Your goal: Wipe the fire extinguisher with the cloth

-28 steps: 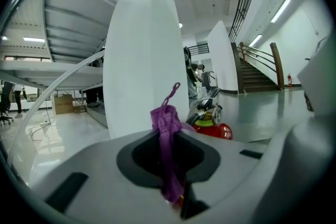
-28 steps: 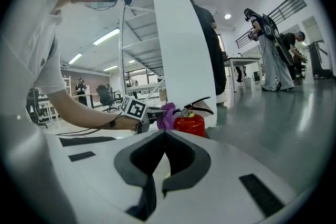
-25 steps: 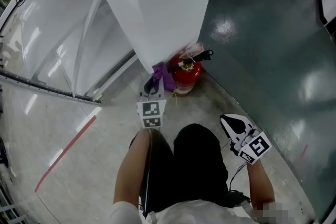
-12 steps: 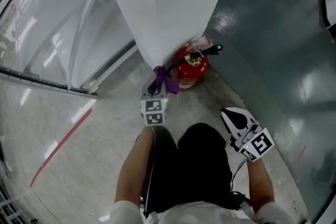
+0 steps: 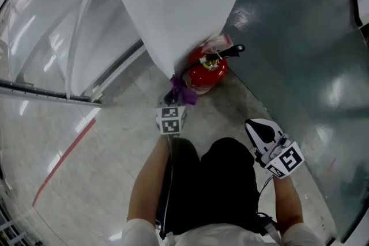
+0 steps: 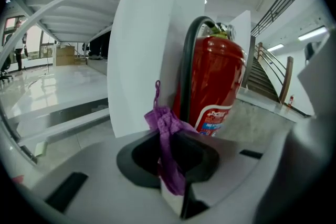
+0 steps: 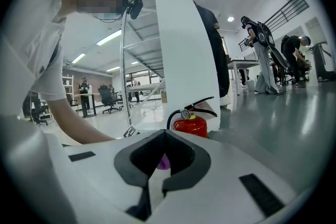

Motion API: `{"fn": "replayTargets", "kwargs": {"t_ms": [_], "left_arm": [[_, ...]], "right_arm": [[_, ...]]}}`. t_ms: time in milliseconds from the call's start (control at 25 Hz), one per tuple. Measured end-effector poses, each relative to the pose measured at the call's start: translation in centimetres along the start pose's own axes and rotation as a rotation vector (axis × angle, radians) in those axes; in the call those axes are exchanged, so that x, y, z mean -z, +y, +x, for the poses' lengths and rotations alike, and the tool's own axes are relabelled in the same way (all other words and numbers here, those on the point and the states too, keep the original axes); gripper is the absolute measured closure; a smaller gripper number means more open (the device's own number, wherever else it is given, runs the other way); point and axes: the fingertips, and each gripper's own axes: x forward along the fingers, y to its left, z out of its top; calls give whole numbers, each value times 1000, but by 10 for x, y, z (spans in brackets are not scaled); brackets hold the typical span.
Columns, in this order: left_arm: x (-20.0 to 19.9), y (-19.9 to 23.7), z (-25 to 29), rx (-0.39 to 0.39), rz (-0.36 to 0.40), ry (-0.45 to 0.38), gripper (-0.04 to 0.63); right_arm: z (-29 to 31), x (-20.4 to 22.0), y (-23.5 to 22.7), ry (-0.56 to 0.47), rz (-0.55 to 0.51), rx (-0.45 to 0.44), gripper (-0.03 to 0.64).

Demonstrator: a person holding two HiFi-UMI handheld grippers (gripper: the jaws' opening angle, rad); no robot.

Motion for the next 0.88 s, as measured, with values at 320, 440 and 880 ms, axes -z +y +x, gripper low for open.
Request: {"fn": "replayTargets", "kwargs": {"t_ms": [320, 440, 880], "left_arm": [[31, 0, 20, -1, -30, 43, 541], [41, -2, 25, 4, -37, 69, 541], [81, -3, 39, 77, -11, 167, 541]], "right_arm": [[-10, 4, -4, 11, -10, 11, 604], [-13, 7, -6, 14, -10, 20, 604], [-12, 11, -3, 31, -19, 27, 604]]}}
